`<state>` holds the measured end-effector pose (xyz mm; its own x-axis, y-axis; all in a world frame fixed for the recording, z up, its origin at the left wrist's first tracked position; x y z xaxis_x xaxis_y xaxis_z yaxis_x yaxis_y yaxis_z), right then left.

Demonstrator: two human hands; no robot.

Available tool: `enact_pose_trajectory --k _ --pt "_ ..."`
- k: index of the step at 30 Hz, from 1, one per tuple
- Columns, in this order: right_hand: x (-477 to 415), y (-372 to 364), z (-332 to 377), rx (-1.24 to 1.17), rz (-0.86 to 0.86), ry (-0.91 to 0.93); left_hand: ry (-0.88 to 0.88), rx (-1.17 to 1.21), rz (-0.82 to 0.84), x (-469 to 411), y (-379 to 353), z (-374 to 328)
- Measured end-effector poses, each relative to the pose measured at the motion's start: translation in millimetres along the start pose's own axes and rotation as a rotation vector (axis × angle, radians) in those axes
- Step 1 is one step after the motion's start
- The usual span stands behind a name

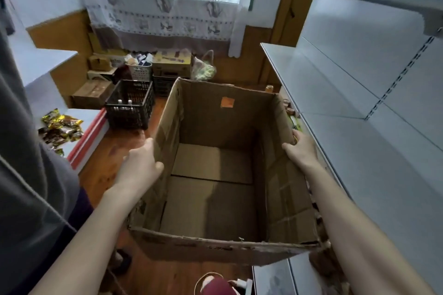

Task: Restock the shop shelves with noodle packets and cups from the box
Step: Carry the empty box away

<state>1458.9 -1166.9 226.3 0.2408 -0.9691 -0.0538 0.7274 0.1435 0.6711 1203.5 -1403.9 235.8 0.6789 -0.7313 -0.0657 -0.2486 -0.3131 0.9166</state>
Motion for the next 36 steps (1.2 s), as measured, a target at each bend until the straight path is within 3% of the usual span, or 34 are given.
enact_pose_trajectory --k 11,22,36 --pt "-257.5 -86.7 14.5 0.061 0.081 0.001 0.072 -0.041 0.023 -249.7 -65.4 -38.2" --pt "-499.1 -129.8 85.6 0.099 0.093 0.089 0.125 -0.024 -0.024 -479.4 -75.4 -82.0" --pt "-813.6 -260.5 180.1 0.024 0.143 0.121 0.178 -0.036 -0.04 -818.9 -96.2 -86.3"
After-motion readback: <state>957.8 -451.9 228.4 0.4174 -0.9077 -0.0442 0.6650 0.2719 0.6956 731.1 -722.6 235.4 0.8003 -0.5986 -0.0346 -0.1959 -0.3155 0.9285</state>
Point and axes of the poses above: each hand's wrist, its own x-axis away from the middle knuckle, its own y-axis out of the back of the hand, z = x × y, the point moved 4 cm from there along -x, towards the middle knuckle, and after that the axes turned 4 degrees about -x, right-handed, at the moved point
